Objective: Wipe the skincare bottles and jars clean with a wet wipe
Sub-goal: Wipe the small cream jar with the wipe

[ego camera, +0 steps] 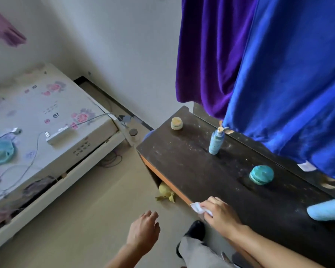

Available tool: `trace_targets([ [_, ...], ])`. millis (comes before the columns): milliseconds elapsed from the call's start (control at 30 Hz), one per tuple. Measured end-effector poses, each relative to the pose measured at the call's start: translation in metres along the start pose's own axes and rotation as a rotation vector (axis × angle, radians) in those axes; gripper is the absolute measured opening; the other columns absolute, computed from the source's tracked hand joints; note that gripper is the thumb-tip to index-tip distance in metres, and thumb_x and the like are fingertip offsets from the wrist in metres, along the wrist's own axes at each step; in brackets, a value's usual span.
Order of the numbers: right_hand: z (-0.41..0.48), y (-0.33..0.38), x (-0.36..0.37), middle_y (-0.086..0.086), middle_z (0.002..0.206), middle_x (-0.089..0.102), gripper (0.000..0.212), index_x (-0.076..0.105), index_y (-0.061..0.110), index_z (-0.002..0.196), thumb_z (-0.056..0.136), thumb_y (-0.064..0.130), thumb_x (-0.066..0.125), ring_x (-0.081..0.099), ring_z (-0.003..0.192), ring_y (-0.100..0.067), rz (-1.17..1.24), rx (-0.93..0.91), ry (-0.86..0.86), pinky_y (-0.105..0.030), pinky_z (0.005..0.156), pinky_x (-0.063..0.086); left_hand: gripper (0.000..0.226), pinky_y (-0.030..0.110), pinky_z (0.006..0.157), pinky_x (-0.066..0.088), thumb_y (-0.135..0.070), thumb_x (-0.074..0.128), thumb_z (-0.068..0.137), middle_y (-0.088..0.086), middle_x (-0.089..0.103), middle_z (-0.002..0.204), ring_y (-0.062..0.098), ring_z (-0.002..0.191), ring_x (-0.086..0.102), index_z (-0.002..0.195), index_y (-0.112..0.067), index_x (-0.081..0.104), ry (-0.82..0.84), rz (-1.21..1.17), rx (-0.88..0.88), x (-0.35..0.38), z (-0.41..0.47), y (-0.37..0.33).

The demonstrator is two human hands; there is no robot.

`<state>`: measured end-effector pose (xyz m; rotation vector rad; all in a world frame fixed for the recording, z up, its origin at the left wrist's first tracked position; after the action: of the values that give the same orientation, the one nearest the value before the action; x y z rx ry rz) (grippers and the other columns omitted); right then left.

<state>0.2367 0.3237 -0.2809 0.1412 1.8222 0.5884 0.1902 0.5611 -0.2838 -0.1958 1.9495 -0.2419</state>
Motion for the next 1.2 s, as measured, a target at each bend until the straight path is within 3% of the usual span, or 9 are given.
trace_targets([
  [133,0.065,0.006,-0.021,0.005,0.092,0.061,0.025,0.062,0.028,0.098,0.077,0.016,0.053,0.058,0.092,-0.02,0.06,0.011,-0.079,-0.033,0.067,0.048,0.033,0.03,0.088,0.046,-0.031,0.041,0.093,-0.005,0.058,0.12,0.016,0.114,0.054,0.123,-0.023,0.052,-0.047,0.008,0.023,-0.044,0.067,0.006],
  [267,0.121,0.018,-0.049,0.003,0.092,0.063,0.04,0.064,0.031,0.109,0.079,0.007,0.056,0.058,0.087,-0.018,0.158,-0.004,-0.166,-0.032,0.073,0.051,0.032,0.03,0.086,0.048,-0.031,0.046,0.092,-0.006,0.059,0.12,0.015,0.11,0.057,0.123,-0.024,0.052,-0.086,-0.04,0.058,-0.09,0.137,0.003],
  [367,0.15,0.02,-0.063,0.0,0.088,0.063,0.037,0.069,0.026,0.101,0.077,0.0,0.058,0.063,0.079,-0.023,0.223,0.015,-0.205,-0.035,0.067,0.054,0.027,0.033,0.08,0.05,-0.029,0.049,0.09,-0.003,0.062,0.113,0.019,0.102,0.06,0.115,-0.021,0.055,-0.103,-0.073,0.06,-0.12,0.19,0.002],
  [467,0.17,0.015,-0.072,0.001,0.088,0.061,0.033,0.073,0.02,0.091,0.076,-0.004,0.057,0.064,0.071,-0.02,0.283,0.092,-0.219,-0.036,0.069,0.054,0.03,0.036,0.081,0.053,-0.031,0.055,0.086,-0.001,0.062,0.113,0.02,0.101,0.061,0.114,-0.021,0.055,-0.068,-0.092,0.058,-0.14,0.248,0.003],
  [567,0.185,0.008,-0.082,0.003,0.091,0.064,0.027,0.075,0.02,0.088,0.076,0.001,0.061,0.064,0.078,-0.014,0.276,0.195,-0.303,-0.022,0.074,0.047,0.039,0.04,0.087,0.052,-0.03,0.061,0.083,0.003,0.062,0.12,0.022,0.107,0.06,0.12,-0.019,0.054,-0.036,-0.118,0.094,-0.154,0.307,-0.001],
  [733,0.211,0.003,-0.086,0.002,0.093,0.064,0.019,0.076,0.015,0.092,0.075,0.008,0.07,0.063,0.081,-0.012,0.368,0.431,-0.374,-0.014,0.073,0.041,0.056,0.042,0.097,0.043,-0.036,0.07,0.081,0.005,0.056,0.13,0.025,0.122,0.05,0.13,-0.02,0.049,0.061,-0.107,0.197,-0.158,0.386,-0.009],
  [900,0.235,0.012,-0.085,0.008,0.092,0.064,0.015,0.076,0.017,0.088,0.073,0.02,0.077,0.063,0.081,-0.008,0.42,0.624,-0.475,-0.024,0.076,0.048,0.07,0.037,0.089,0.043,-0.04,0.076,0.072,0.003,0.05,0.126,0.023,0.117,0.049,0.134,-0.025,0.046,0.174,-0.124,0.371,-0.147,0.427,-0.023],
  [1067,0.244,0.018,-0.087,0.003,0.086,0.066,0.009,0.076,0.012,0.082,0.074,0.017,0.079,0.064,0.078,-0.012,0.427,0.734,-0.58,-0.025,0.075,0.048,0.065,0.036,0.089,0.045,-0.045,0.075,0.072,0.0,0.049,0.121,0.02,0.117,0.047,0.13,-0.027,0.05,0.2,-0.112,0.506,-0.135,0.443,-0.025],
  [1200,0.24,0.017,-0.088,0.002,0.082,0.066,0.004,0.074,0.013,0.075,0.073,0.013,0.078,0.065,0.077,-0.014,0.444,0.798,-0.601,-0.038,0.076,0.053,0.057,0.035,0.087,0.049,-0.045,0.074,0.075,-0.002,0.051,0.12,0.018,0.113,0.049,0.126,-0.027,0.056,0.217,-0.152,0.579,-0.135,0.446,-0.03],
])
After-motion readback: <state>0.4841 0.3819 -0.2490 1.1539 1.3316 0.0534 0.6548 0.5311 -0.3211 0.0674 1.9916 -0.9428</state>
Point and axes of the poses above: each hand's wrist, its own z-axis towards the middle knuckle, its own x-axis out of the palm, y = z × x, the point moved 7 cm from there along z, towards the middle knuckle
